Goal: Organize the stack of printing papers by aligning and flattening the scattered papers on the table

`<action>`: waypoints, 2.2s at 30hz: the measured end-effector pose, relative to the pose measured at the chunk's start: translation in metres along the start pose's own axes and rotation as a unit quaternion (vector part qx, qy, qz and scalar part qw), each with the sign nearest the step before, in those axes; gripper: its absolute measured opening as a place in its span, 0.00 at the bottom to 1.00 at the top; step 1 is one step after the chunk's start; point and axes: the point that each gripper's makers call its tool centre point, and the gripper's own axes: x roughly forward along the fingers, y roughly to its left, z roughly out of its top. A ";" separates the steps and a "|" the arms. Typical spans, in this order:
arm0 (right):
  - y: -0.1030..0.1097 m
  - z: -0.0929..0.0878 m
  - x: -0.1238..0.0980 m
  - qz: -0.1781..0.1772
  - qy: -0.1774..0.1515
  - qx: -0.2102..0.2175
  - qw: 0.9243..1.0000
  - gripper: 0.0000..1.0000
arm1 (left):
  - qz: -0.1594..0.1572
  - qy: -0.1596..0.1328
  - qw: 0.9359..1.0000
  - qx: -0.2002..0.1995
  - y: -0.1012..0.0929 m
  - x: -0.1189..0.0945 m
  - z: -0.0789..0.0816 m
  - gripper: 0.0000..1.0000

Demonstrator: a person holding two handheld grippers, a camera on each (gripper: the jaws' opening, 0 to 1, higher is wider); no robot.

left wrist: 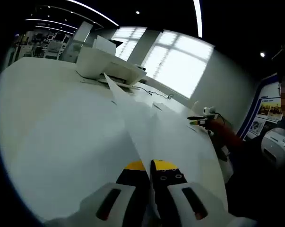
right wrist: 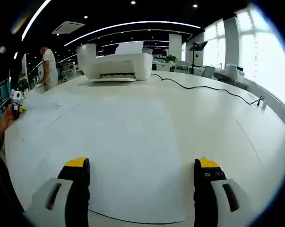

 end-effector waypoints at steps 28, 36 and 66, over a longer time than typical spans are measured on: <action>0.028 0.012 -0.014 0.033 -0.019 -0.028 0.999 0.04 | -0.001 0.000 1.000 0.002 0.000 0.000 0.000 0.06; 0.031 0.037 -0.028 0.021 -0.056 -0.047 0.997 0.00 | -0.001 0.000 1.000 0.004 0.001 -0.001 0.000 0.06; 0.099 0.148 -0.081 0.053 -0.211 -0.151 0.964 0.00 | -0.003 0.001 1.000 0.005 -0.002 0.000 -0.001 0.06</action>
